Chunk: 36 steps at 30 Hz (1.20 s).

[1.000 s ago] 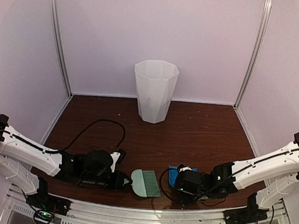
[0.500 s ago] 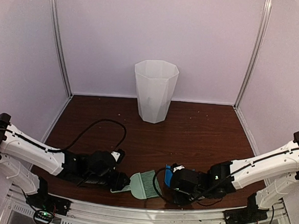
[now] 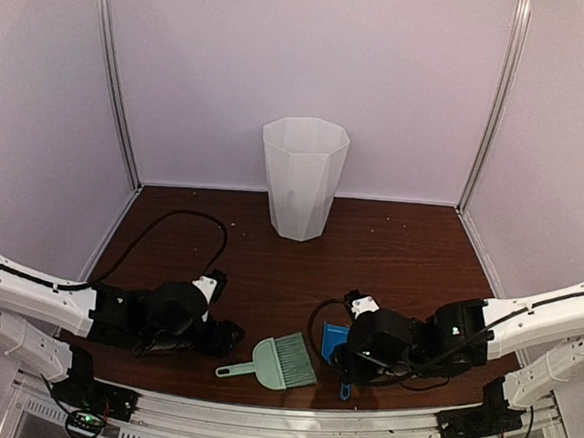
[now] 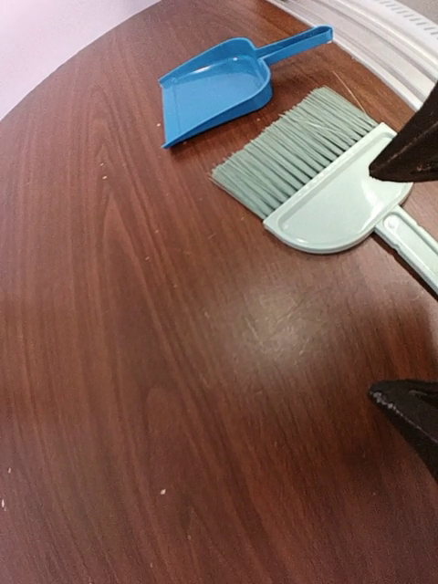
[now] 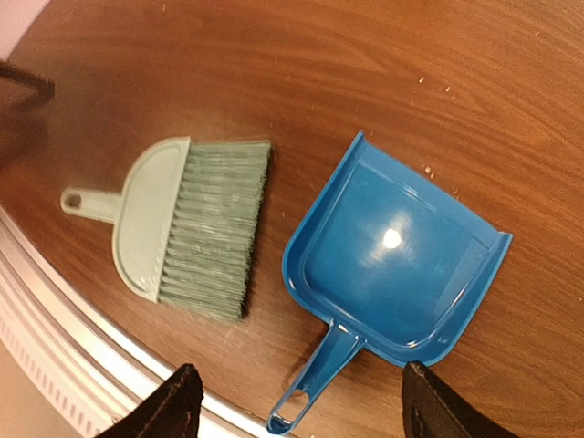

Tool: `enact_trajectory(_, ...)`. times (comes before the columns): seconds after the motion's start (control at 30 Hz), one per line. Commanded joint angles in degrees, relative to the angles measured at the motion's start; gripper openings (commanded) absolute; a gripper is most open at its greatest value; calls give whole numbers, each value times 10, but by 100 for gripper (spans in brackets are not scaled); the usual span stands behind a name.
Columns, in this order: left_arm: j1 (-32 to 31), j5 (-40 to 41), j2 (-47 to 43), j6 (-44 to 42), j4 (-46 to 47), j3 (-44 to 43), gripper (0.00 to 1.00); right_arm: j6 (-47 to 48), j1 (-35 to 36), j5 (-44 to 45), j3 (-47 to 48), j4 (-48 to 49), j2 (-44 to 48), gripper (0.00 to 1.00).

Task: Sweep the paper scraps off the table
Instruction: Reset both arms

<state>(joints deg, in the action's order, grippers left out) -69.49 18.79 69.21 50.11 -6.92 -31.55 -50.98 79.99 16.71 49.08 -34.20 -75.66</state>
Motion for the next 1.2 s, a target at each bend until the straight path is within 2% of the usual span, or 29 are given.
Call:
enact_trajectory(0.0,5,80,-52,-17,-56,-17,80,38,-11,102,15,-7,45,85)
enact_trajectory(0.07,14,97,-70,-25,-71,-18,83,63,-30,115,9,11,66,91)
enact_trajectory(0.23,29,155,-95,-32,-125,-32,97,147,-117,121,-19,64,118,96)
enact_trajectory(0.5,41,192,-108,-12,-194,-53,98,260,-281,108,-98,184,212,100)
enact_trajectory(0.67,41,209,-122,3,-241,-63,98,276,-355,93,-145,231,235,100)
enact_trajectory(0.9,41,223,-158,-8,-249,-47,98,292,-371,114,-168,252,257,100)
enact_trajectory(1.07,41,242,-164,-3,-255,-37,98,301,-371,168,-215,325,266,100)
enact_trajectory(1.17,42,259,-161,2,-255,-32,98,304,-371,163,-211,312,269,100)
